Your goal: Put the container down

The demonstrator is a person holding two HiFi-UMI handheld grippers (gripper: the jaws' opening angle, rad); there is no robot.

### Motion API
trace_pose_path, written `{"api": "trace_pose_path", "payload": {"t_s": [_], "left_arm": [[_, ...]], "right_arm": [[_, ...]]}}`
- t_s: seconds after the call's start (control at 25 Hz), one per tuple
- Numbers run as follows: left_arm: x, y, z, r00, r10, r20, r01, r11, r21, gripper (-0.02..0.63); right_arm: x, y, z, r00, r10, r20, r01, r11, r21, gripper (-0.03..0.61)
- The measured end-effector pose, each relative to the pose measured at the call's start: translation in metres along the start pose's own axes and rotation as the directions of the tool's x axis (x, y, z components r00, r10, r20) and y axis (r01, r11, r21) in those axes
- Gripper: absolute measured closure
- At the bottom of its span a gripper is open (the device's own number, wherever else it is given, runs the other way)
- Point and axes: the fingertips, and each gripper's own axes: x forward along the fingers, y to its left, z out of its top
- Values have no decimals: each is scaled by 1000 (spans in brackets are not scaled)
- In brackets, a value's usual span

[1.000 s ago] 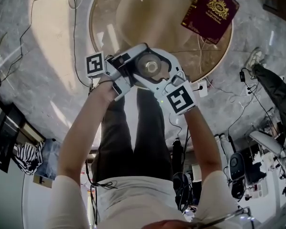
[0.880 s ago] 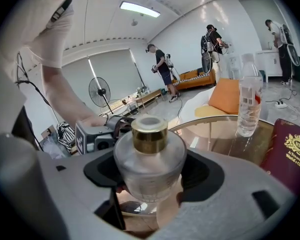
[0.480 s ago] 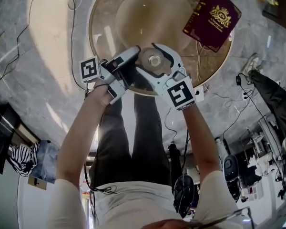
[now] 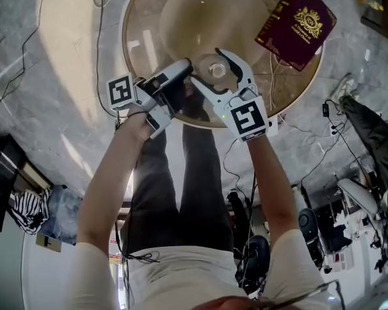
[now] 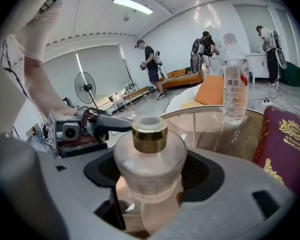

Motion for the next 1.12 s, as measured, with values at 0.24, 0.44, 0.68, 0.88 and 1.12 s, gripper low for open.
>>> {"api": "trace_pose_path", "payload": {"t_s": [0.24, 0.44, 0.68, 0.88, 1.12], "left_arm": [[-5, 6, -1, 1000, 7, -7, -7, 1000, 5, 345], [-9, 8, 1, 1000, -4, 4, 4, 1000, 0, 345], [-11, 10, -8, 999, -8, -35, 9, 1000, 19, 345], [-14, 12, -15, 999, -7, -54, 7, 1000, 7, 345], [-15, 15, -21, 998, -14, -57, 14, 1000, 8, 345]], "right_arm": [[7, -9, -15, 999, -30, -23, 30, 999, -13, 242], [10, -14, -24, 998, -63, -30, 62, 998, -27, 242], [11, -16, -33, 996, -79, -33, 78, 996, -38, 242], [10, -14, -35, 995, -98, -31, 96, 993, -65, 242], [4, -12, -43, 991, -128, -39, 125, 989, -74, 242]]}}
